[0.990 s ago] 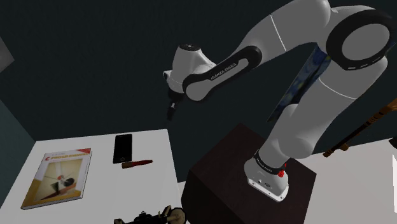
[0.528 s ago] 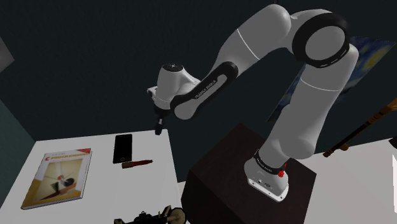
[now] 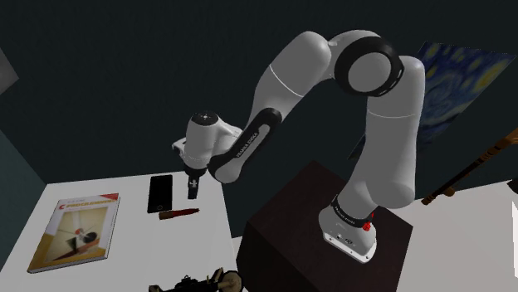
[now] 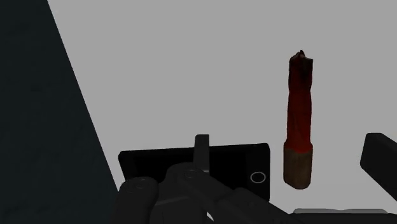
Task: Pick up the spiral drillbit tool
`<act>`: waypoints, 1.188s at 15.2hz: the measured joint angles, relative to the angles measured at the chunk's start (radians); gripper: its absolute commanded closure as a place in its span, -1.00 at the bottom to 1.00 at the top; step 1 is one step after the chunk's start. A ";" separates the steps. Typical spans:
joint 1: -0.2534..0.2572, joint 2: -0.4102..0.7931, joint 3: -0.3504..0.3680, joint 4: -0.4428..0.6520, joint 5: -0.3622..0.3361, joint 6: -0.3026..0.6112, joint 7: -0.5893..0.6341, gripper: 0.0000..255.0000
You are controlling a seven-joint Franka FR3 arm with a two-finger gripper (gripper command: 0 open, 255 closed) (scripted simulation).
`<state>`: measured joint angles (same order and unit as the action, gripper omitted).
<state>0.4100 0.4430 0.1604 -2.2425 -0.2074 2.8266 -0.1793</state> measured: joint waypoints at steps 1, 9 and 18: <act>0.019 0.043 -0.005 0.031 -0.014 0.012 0.005 -1.00; 0.104 0.231 -0.028 0.155 -0.073 0.079 0.006 -1.00; 0.125 0.308 -0.052 0.195 -0.084 0.118 0.015 1.00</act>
<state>0.5354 0.7514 0.1089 -2.0475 -0.2914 2.9448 -0.1638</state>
